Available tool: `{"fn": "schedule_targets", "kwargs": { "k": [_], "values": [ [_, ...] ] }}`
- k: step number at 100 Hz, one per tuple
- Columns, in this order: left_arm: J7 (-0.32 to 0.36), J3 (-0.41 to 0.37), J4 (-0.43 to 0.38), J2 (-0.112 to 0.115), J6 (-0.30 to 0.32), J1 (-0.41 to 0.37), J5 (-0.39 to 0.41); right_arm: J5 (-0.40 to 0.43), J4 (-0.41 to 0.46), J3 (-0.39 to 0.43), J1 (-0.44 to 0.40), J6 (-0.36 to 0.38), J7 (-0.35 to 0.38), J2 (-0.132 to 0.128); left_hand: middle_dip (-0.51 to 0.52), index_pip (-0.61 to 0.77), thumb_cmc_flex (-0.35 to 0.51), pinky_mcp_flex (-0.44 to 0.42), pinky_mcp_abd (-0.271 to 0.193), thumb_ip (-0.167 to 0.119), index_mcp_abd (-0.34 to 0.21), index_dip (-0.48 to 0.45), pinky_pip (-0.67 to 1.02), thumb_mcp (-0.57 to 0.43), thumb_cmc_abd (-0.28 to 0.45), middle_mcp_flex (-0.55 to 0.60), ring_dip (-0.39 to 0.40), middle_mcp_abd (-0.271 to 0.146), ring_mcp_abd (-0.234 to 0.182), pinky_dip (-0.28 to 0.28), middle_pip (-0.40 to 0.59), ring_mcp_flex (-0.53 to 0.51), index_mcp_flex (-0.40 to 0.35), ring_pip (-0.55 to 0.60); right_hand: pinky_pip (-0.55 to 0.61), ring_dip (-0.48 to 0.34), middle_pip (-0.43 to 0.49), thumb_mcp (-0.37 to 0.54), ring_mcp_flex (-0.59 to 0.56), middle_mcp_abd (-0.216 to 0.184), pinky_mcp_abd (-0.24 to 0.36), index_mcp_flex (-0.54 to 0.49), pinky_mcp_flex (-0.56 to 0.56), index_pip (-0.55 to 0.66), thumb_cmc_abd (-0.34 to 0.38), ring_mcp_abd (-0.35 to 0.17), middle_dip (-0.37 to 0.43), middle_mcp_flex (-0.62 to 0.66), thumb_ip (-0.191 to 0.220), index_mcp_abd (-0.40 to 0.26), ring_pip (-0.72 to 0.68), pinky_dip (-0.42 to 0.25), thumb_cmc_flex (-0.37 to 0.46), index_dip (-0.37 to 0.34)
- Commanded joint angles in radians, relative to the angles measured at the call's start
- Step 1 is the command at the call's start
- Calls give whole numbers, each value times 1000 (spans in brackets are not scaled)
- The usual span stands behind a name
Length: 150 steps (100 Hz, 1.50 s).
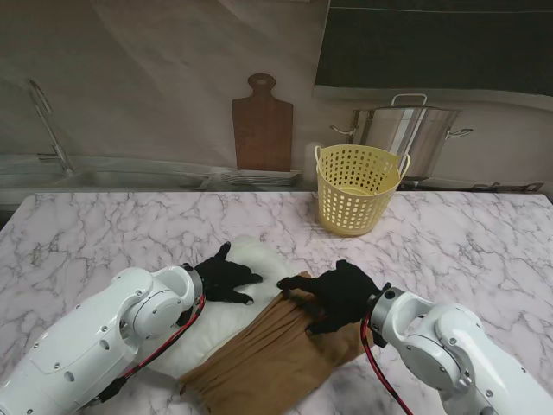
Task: Remove the pillowcase from the pillow and put it in the laundry basket
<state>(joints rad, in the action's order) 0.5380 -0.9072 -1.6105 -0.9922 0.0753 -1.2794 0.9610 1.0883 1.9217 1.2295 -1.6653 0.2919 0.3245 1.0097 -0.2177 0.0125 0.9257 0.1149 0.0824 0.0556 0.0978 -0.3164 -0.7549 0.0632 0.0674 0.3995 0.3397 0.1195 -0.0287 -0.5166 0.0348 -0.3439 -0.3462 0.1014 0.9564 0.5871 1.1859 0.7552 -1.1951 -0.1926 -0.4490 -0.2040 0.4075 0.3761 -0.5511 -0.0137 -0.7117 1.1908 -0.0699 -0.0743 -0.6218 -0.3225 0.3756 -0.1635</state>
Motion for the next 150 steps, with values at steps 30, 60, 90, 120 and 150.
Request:
{"fn": "schedule_targets", "kwargs": {
  "k": [30, 60, 90, 120, 150],
  "values": [
    [50, 5, 38, 15, -10, -12, 2, -2, -30, -50, 56, 22, 124, -17, -11, 84, 70, -12, 26, -31, 42, -27, 1410, -29, -48, 10, 24, 47, 203, 9, 24, -56, -77, 70, -34, 29, 43, -18, -68, 27, 22, -599, -67, 600, -55, -59, -13, 118, -97, -257, -102, 9, 153, -19],
    [55, -10, 33, 15, -11, -19, 17, 247, 0, 64, -116, 19, -134, -2, -11, 82, 71, -12, 26, -31, 43, -27, 1409, -29, -47, 11, 24, 47, 203, 9, 24, -55, -75, 70, -68, 86, 59, 44, -17, 77, 20, -859, -87, 692, -135, -68, -213, 117, -94, -219, -165, -40, 87, -587],
    [37, -100, -33, 7, -6, -70, 51, 380, -92, 30, -105, -83, -337, -6, -12, 81, 70, -10, 29, -31, 43, -26, 1411, -29, -47, 15, 25, 48, 206, 8, 25, -61, -73, 72, -49, 69, 56, 70, -27, 98, 22, -865, -78, 695, -115, -72, -155, 126, -98, -204, -192, -43, 85, -554],
    [-30, -188, -173, -12, 20, -103, 75, 366, -162, -85, 45, -176, -305, -3, -11, 81, 71, -5, 38, -30, 46, -26, 1416, -28, -48, 17, 25, 54, 211, 6, 23, -66, -76, 73, -36, 58, 43, 43, -19, 105, 32, -854, -73, 678, -86, -65, -129, 119, -92, -196, -184, -48, 105, -539],
    [-131, -156, -209, -25, 73, -131, -86, 372, -207, -132, 92, -294, -307, 3, -58, 147, 77, 36, 60, -29, 42, -62, 1477, -28, -40, 183, 51, 46, 218, -22, 87, -164, -198, 115, -35, 50, 22, 16, -13, 108, 33, -839, -75, 665, -62, -55, -112, 110, -89, -196, -172, -49, 121, -525]
  ]
}}
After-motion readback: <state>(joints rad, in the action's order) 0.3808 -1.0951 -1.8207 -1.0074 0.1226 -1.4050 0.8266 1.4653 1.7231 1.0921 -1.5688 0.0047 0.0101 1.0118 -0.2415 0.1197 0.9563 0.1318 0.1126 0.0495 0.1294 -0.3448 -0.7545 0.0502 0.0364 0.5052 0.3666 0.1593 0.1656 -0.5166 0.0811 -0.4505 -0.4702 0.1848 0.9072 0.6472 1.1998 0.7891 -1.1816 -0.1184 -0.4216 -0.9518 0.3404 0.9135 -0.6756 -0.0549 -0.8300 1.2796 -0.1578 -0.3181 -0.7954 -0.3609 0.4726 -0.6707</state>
